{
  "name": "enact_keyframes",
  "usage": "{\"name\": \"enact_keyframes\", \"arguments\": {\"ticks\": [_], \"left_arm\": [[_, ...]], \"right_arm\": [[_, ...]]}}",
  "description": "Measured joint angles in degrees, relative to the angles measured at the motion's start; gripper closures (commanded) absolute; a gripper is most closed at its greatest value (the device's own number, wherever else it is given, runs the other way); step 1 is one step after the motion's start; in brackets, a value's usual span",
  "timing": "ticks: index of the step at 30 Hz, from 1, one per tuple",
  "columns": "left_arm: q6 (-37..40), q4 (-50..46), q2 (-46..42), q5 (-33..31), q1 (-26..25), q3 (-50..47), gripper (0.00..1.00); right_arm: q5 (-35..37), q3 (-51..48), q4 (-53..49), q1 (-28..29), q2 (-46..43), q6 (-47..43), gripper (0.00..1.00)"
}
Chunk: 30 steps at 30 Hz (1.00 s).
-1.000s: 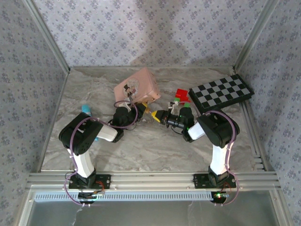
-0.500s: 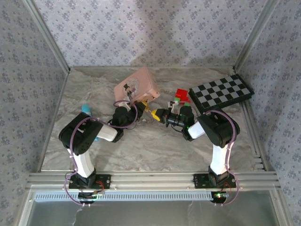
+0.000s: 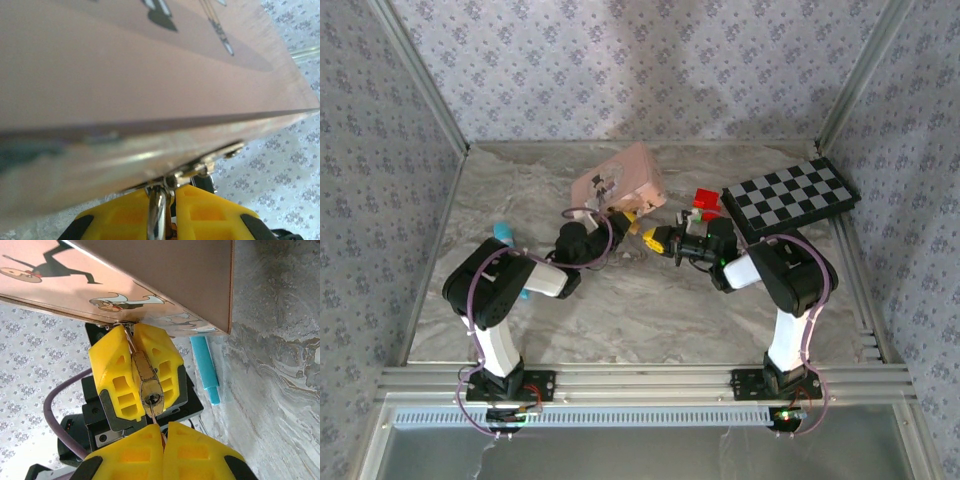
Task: Unlock the padlock with the key
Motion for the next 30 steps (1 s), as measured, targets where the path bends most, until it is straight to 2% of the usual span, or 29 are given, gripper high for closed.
{"name": "enact_keyframes", "arguments": {"ticks": [7,12,17,23,26,30], "left_arm": [[1.4,-0.2,0.0,3.2,0.6,0.7,1.0],[1.3,-0.2,0.0,3.5,0.7,0.8,1.0],[0.7,-2.2,0.0,4.0,0.6,1.4,1.0],[-1.2,-5.5,-0.7,4.4,0.0,1.8,1.0],[-1.4,-6.3,-1.2,4.4,-0.2,1.8,1.0],[-1.5,-7.6,-1.2,3.8,-0.2,1.8,1.0]], "right_arm": [[-2.6,0.2,0.0,-0.8,-0.2,-0.6,1.0],[-2.1,0.3,-3.8,-0.6,-2.1,-5.8,1.0],[1.9,0.4,-15.2,0.6,-7.4,-17.8,1.0],[9.5,3.5,-38.5,3.0,-16.5,-38.0,1.0],[9.9,4.7,-42.8,3.0,-17.5,-41.5,1.0],[9.1,4.7,-40.8,3.0,-15.7,-39.5,1.0]]}}
